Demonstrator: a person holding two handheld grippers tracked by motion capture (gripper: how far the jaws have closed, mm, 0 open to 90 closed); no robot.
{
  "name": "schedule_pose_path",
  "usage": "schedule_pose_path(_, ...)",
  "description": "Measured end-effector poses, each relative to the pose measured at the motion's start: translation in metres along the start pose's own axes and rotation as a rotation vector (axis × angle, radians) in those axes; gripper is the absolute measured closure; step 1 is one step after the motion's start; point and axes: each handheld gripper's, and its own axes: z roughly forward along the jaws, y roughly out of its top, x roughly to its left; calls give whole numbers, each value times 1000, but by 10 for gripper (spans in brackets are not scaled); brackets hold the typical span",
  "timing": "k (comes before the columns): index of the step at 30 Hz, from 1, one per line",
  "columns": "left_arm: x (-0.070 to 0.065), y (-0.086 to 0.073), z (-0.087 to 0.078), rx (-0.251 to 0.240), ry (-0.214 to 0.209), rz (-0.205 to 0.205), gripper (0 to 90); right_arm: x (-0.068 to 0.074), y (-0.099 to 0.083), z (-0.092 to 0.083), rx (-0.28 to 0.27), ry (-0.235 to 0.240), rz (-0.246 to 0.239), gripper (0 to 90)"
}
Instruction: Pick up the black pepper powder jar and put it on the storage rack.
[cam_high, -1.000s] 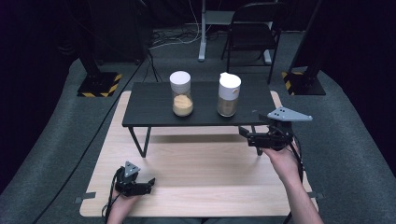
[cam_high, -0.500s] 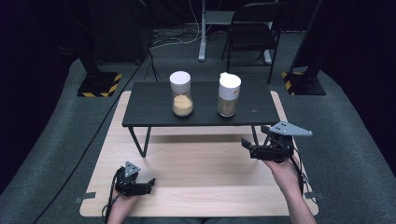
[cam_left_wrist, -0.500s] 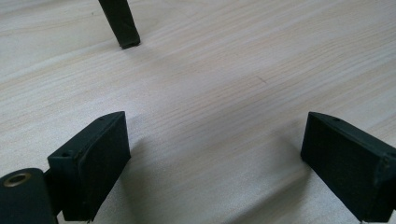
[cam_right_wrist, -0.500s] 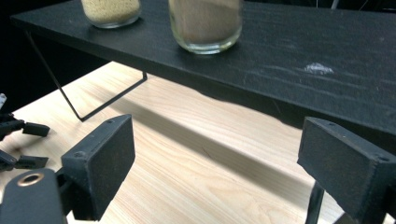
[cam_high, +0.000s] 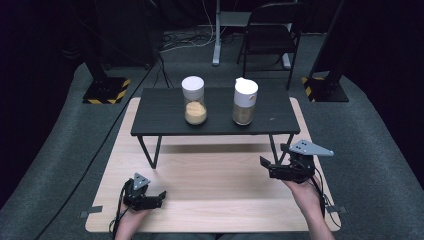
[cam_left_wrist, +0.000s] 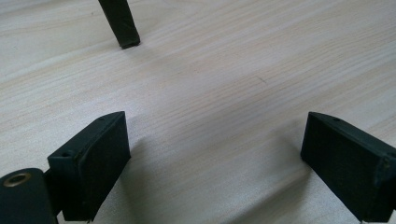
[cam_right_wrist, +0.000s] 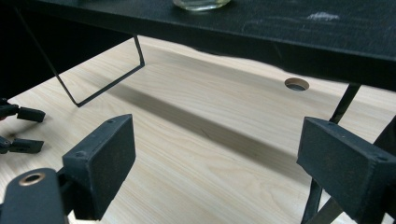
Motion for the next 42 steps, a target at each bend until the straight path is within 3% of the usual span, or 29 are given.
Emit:
schedule_pose_path(11,0,0,0,0,0,0,75,3,-15,4,18,5,-9,105)
schedule_pose_path(42,0,0,0,1,0,2,75,1,-54,24,76,19,28,113)
